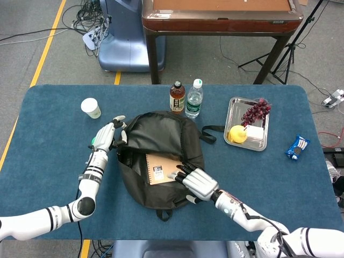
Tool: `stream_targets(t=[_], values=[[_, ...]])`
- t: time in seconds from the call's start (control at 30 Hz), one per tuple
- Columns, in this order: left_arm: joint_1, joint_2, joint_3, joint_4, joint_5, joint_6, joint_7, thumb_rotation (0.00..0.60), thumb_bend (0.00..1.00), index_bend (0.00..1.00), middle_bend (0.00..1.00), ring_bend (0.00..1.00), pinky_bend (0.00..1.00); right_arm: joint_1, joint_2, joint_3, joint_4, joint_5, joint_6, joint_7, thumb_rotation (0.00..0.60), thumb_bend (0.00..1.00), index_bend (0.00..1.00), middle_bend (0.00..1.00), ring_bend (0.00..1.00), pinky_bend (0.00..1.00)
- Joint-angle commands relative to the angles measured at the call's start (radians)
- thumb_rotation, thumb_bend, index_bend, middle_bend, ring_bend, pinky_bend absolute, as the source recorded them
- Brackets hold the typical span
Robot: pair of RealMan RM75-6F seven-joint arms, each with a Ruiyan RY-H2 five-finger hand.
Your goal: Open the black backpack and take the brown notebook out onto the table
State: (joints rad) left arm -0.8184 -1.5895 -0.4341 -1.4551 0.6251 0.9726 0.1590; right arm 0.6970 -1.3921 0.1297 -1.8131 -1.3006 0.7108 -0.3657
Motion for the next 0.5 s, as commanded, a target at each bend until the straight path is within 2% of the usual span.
stream_targets(t=[0.03, 0.5], values=[[-0.004, -0.003, -0.001, 0.001, -0.008, 0.002, 0.002, 0.600, 0.63, 0.50, 0.14, 0.14, 0.10, 0.031, -0.056, 0.002, 0.054, 0.036, -0.001, -0.014, 0.600, 0.34, 0.13, 0.16, 0.01, 0.03], [-0.004, 0.000, 0.001, -0.006, -0.018, 0.012, -0.006, 0.600, 0.63, 0.48, 0.14, 0.14, 0.10, 0.098, -0.204, 0.009, 0.222, 0.075, 0.043, -0.028, 0.600, 0.34, 0.13, 0.16, 0.01, 0.04]])
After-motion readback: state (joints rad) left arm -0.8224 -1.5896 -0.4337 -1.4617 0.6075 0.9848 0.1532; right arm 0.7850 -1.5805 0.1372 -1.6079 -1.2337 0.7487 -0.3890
